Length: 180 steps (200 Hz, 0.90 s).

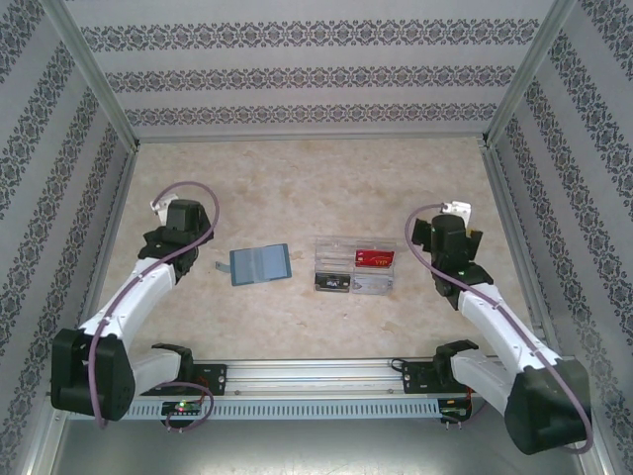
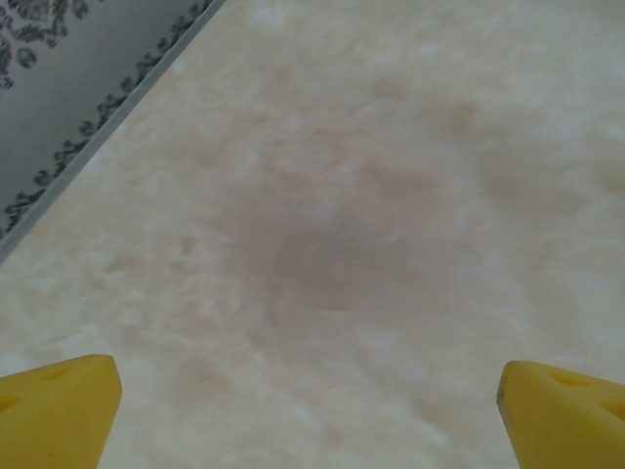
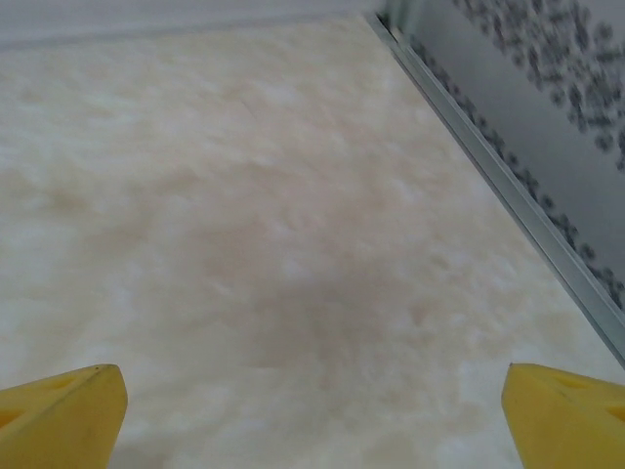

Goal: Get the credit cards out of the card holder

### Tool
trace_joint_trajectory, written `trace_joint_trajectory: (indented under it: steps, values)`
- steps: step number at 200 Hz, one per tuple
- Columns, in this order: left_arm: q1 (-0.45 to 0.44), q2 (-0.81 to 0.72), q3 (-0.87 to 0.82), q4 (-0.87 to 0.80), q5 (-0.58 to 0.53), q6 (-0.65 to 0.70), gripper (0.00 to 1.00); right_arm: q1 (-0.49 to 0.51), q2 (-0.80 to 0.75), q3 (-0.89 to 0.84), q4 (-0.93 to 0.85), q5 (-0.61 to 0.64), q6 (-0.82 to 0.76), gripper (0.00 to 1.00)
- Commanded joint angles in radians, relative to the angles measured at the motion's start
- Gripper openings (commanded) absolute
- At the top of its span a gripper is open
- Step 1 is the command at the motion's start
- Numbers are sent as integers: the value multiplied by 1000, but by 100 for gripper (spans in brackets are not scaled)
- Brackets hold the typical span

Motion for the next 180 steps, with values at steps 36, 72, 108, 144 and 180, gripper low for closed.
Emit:
trace_joint_trajectory:
  steps: [36,72,108,144,180]
  values:
    - [100,231,-116,463,5,180,100,-96,285,-40,395,-88,-64,98]
    - [120,283,-151,708,173,212,100,-96,403,3,558,-215,-154,98]
    - [132,298,-202,843,250,254,99,-132,464,-46,729,-321,-179,98]
    - [131,293,-257,948,369,308,99,-158,513,-136,942,-396,-174,98]
    - [128,381,-307,1128,457,350,100,-158,509,-127,917,-388,-172,98]
